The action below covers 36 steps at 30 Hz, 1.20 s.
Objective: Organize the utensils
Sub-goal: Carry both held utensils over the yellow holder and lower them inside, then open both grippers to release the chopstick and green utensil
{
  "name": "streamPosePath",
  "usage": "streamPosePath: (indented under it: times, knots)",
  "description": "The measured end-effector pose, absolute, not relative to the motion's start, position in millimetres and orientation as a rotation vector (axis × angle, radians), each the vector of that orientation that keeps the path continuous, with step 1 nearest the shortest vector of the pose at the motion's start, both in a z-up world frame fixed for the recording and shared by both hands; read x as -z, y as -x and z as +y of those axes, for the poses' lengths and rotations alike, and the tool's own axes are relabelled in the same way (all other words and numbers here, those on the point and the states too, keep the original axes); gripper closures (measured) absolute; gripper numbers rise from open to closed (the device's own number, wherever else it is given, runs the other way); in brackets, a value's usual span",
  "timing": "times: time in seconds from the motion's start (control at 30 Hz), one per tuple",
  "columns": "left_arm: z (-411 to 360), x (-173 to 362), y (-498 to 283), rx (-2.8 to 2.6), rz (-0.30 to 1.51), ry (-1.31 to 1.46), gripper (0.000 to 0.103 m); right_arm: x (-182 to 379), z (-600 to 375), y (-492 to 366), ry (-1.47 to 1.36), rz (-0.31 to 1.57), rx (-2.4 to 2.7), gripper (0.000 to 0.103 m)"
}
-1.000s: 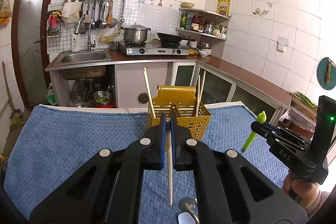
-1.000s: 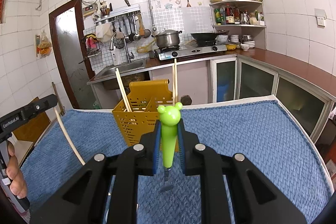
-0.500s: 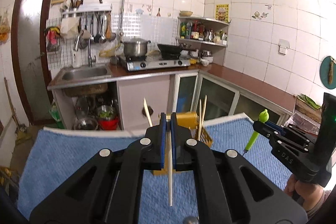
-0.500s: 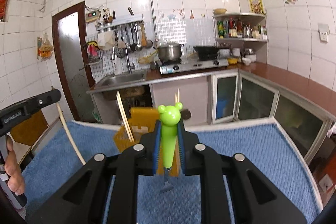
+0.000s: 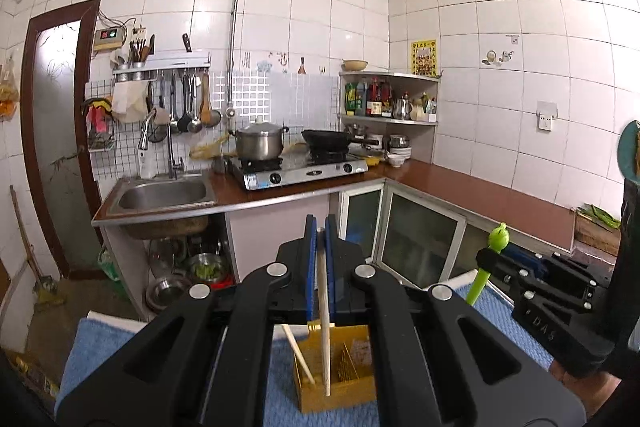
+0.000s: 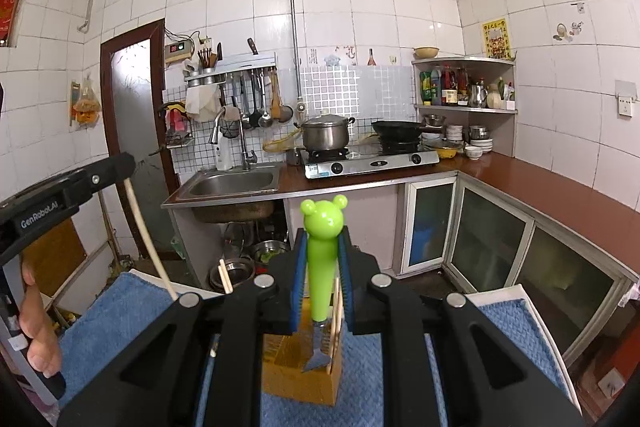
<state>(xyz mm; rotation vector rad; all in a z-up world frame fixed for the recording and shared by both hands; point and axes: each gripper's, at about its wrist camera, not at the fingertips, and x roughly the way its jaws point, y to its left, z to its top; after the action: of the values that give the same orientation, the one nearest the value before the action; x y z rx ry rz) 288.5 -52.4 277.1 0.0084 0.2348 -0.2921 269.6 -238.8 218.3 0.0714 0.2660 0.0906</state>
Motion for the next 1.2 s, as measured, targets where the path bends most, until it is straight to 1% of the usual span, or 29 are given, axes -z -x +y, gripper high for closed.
streamPosePath:
  times: [0.2, 0.37, 0.73, 0.97, 1.0, 1.07, 1.1, 1.13, 1.2]
  knots:
    - [-62.2, -262.0, -323.8, 0.291, 0.237, -0.024, 0.100, -202.1, -230.5, -305.6, -0.068, 0.310, -0.088, 0.087]
    - [-63.8, -227.3, -351.1, 0.300, 0.299, -0.024, 0.100, -172.1, -228.6, -337.2, -0.075, 0.378, -0.089, 0.088]
    - [-61.2, -137.6, -376.8, 0.313, 0.446, 0.005, 0.100, -89.0, -234.6, -376.8, -0.143, 0.508, -0.074, 0.087]
    - [-52.7, -124.1, -371.8, 0.274, 0.445, 0.002, 0.098, -66.0, -229.9, -378.1, -0.128, 0.507, -0.078, 0.086]
    - [-51.9, -125.5, -370.6, 0.275, 0.448, 0.002, 0.096, -65.8, -228.9, -377.5, -0.120, 0.512, -0.077, 0.084]
    - [-48.3, -130.8, -364.9, 0.269, 0.444, 0.007, 0.083, -69.0, -231.1, -371.6, -0.115, 0.504, -0.075, 0.054]
    - [-46.4, -134.7, -360.9, 0.265, 0.441, 0.010, 0.066, -72.5, -232.3, -368.0, -0.116, 0.495, -0.074, 0.048]
    - [-43.1, -138.2, -356.9, 0.262, 0.433, 0.015, 0.052, -78.0, -233.4, -361.1, -0.115, 0.475, -0.073, 0.047]
    - [-36.1, -147.8, -345.3, 0.242, 0.411, 0.023, 0.047, -86.8, -234.5, -352.6, -0.100, 0.458, -0.059, 0.047]
